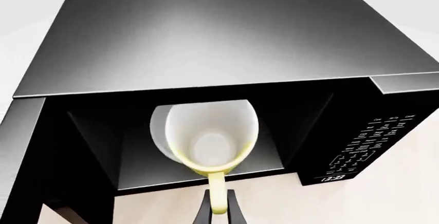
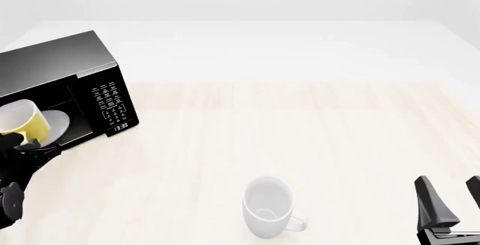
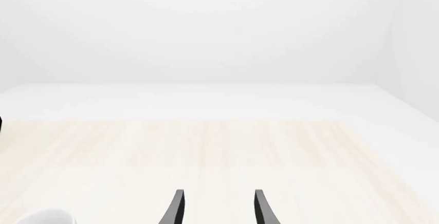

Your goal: Put the yellow and white mug in the microwave and close it.

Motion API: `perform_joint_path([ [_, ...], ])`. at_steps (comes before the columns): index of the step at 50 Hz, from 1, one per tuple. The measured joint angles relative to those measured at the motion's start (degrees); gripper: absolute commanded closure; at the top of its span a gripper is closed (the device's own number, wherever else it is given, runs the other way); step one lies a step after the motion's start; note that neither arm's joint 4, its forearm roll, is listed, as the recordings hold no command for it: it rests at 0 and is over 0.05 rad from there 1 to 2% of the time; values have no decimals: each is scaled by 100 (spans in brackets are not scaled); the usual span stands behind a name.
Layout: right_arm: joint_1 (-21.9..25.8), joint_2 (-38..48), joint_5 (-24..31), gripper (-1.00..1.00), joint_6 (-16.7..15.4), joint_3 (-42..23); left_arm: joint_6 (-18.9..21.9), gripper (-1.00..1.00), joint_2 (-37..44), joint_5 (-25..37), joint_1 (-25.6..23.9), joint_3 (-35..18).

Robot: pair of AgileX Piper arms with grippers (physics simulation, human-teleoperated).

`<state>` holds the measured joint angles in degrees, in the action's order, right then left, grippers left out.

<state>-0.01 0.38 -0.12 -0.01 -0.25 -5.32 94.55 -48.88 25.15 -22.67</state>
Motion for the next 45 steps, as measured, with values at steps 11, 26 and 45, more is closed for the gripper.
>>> perform_joint_path([
  [11,0,0,0,-100,0,0,25,100,12,101,116,-192],
  [26,0,0,0,-100,0,0,57,100,205,264,179,-569],
  [45,0,0,0,-100,0,0,32,100,555,503,245,-1018],
])
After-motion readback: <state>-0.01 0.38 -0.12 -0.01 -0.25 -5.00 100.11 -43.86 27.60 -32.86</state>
